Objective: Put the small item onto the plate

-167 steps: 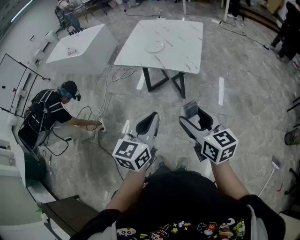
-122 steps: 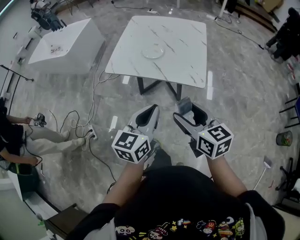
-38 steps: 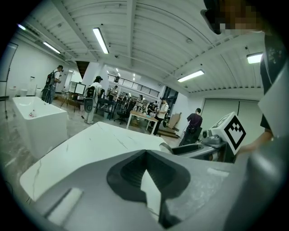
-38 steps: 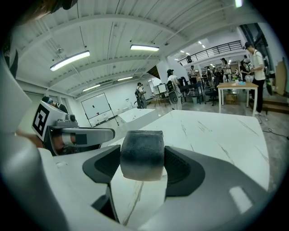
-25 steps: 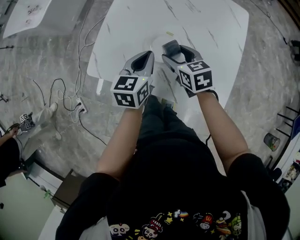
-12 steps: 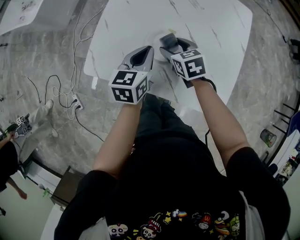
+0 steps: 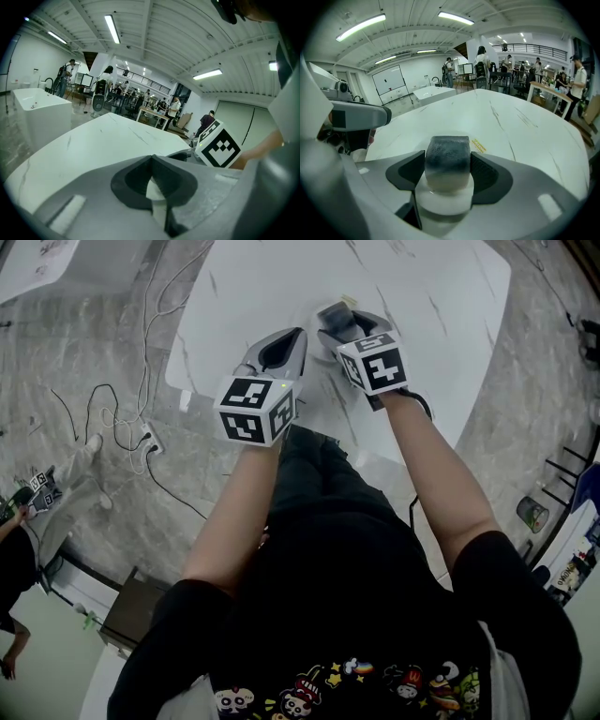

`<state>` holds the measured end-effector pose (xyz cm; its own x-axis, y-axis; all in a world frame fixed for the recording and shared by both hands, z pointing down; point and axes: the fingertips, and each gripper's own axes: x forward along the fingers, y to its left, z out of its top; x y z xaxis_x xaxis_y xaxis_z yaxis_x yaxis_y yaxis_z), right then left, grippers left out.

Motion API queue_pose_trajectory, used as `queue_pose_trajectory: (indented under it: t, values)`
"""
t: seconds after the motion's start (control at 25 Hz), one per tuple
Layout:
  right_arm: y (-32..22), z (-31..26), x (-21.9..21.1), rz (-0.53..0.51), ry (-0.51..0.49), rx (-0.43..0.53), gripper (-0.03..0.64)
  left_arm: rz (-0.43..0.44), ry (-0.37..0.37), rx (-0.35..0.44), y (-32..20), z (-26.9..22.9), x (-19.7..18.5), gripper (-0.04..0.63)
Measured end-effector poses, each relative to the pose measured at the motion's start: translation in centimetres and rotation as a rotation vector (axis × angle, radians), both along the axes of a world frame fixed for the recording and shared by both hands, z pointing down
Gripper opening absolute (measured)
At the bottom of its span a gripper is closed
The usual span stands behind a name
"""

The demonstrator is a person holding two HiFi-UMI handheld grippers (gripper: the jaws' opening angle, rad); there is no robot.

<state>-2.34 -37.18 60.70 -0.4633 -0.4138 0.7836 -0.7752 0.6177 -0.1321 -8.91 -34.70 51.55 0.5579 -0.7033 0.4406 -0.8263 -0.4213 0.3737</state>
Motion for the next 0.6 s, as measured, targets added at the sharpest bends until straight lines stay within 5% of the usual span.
queue_pose_trajectory:
  t: [0.6]
  values:
    - [-0.6,1.1,-0.6,-0.038,0.053,-0.004,0.328,-0.02,0.013,-0.008,-0.4,0.4,-0.5,0.0]
